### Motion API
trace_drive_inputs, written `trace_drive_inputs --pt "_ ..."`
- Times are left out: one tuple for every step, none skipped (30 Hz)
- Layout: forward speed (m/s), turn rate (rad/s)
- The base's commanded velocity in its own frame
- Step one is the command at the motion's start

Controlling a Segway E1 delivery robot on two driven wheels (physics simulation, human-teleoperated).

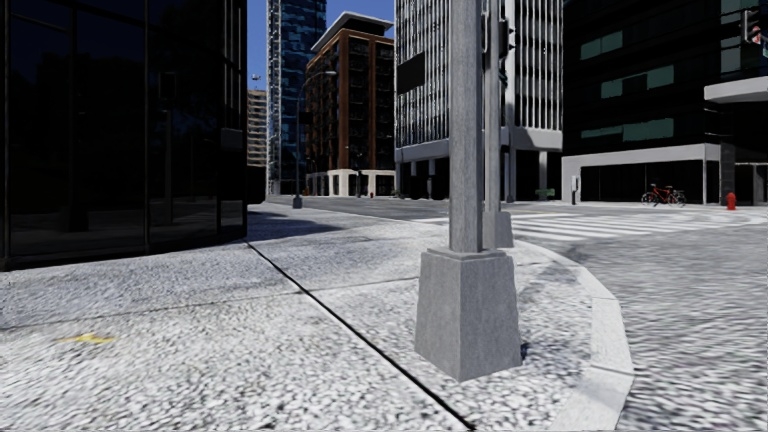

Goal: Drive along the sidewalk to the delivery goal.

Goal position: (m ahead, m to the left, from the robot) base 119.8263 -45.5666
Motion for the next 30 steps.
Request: trace_drive_inputs --pt "0.75 0.59" --pt "0.75 0.59" --pt "0.75 0.59" --pt "0.75 0.59" --pt "0.76 0.59" --pt "0.76 0.59" --pt "0.76 0.59" --pt "0.76 0.58" --pt "0.76 0.55" --pt "0.76 0.55" --pt "0.76 0.54" --pt "0.76 0.53" --pt "0.76 0.53" --pt "0.76 0.53" --pt "0.76 0.53" --pt "0.76 0.53" --pt "0.76 0.53" --pt "0.76 0.53" --pt "0.76 0.53" --pt "0.76 0.53" --pt "0.76 0.51" --pt "0.76 0.51" --pt "0.76 0.46" --pt "0.76 0.34" --pt "0.76 0.0" --pt "0.76 0.0" --pt "0.76 0.0" --pt "0.76 0.0" --pt "0.76 0.0" --pt "0.76 0.0"
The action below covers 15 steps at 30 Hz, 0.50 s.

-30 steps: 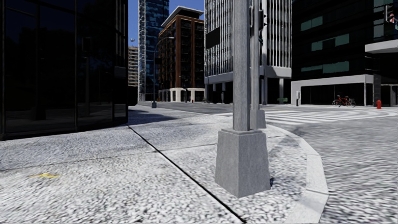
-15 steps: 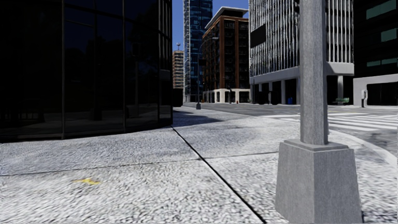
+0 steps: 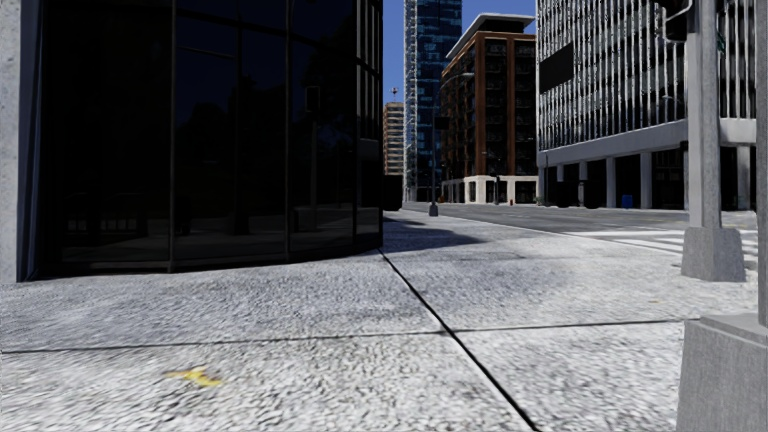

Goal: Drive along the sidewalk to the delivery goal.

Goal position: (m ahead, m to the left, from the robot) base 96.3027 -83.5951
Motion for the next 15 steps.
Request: trace_drive_inputs --pt "0.76 0.0" --pt "0.76 0.0" --pt "0.76 0.0" --pt "0.76 0.0" --pt "0.76 0.0" --pt "0.76 0.0" --pt "0.76 0.0" --pt "0.76 0.0" --pt "0.76 0.0" --pt "0.76 0.0" --pt "0.76 0.0" --pt "0.76 0.0" --pt "0.76 0.0" --pt "0.76 0.0" --pt "0.76 0.0"
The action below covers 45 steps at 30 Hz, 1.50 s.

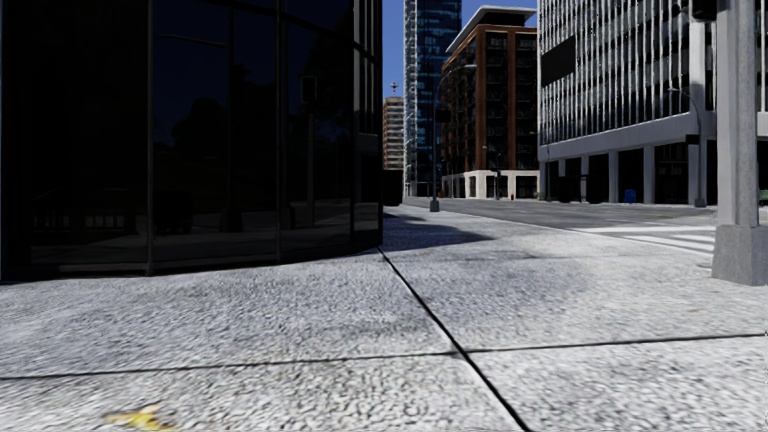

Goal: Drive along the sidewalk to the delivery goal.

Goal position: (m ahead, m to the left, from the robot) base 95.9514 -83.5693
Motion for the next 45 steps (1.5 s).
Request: trace_drive_inputs --pt "0.76 0.0" --pt "0.76 0.0" --pt "0.76 0.0" --pt "0.76 0.0" --pt "0.76 0.0" --pt "0.76 0.0" --pt "0.76 0.0" --pt "0.76 0.0" --pt "0.76 0.0" --pt "0.76 0.0" --pt "0.76 0.0" --pt "0.76 0.0" --pt "0.76 0.0" --pt "0.76 0.0" --pt "0.76 0.0" --pt "0.78 0.0" --pt "0.84 0.0" --pt "0.88 0.0" --pt "0.89 0.0" --pt "0.89 0.0" --pt "0.9 0.0" --pt "0.9 -0.08" --pt "0.9 -0.12" --pt "0.9 -0.13" --pt "0.9 -0.13" --pt "0.9 -0.13" --pt "0.9 -0.19" --pt "0.9 -0.22" --pt "0.91 -0.27" --pt "0.91 -0.29" --pt "0.91 -0.29" --pt "0.92 -0.29" --pt "0.92 -0.29" --pt "0.92 -0.29" --pt "0.94 -0.29" --pt "0.94 -0.29" --pt "1.03 -0.3" --pt "1.09 -0.3" --pt "1.11 -0.31" --pt "1.14 -0.36" --pt "1.14 -0.36" --pt "1.32 -0.38" --pt "2.0 -0.38" --pt "2.0 -0.38" --pt "2.0 -0.38"
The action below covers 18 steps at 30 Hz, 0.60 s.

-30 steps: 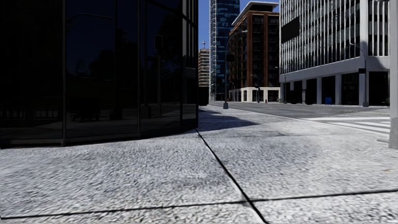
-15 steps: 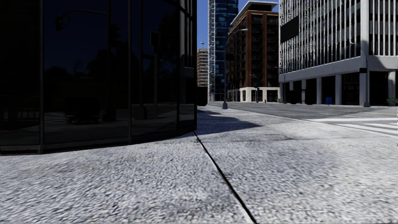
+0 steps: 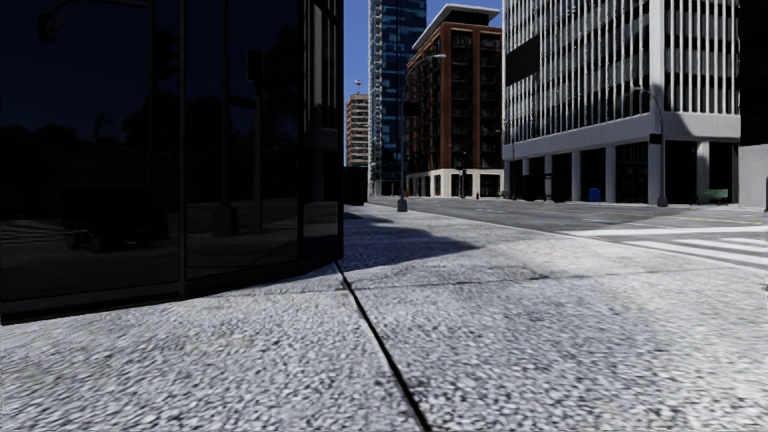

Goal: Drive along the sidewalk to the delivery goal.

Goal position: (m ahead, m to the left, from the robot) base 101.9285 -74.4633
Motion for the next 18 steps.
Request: trace_drive_inputs --pt "2.0 -0.38" --pt "2.0 -0.38" --pt "2.0 -0.38" --pt "2.0 -0.38" --pt "2.0 -0.38" --pt "2.0 -0.38" --pt "2.0 -0.38" --pt "2.0 -0.38" --pt "2.0 -0.38" --pt "2.0 -0.38" --pt "2.0 -0.38" --pt "2.0 -0.38" --pt "2.0 -0.38" --pt "2.0 -0.38" --pt "2.0 -0.38" --pt "2.0 -0.38" --pt "2.0 -0.38" --pt "2.0 -0.38"
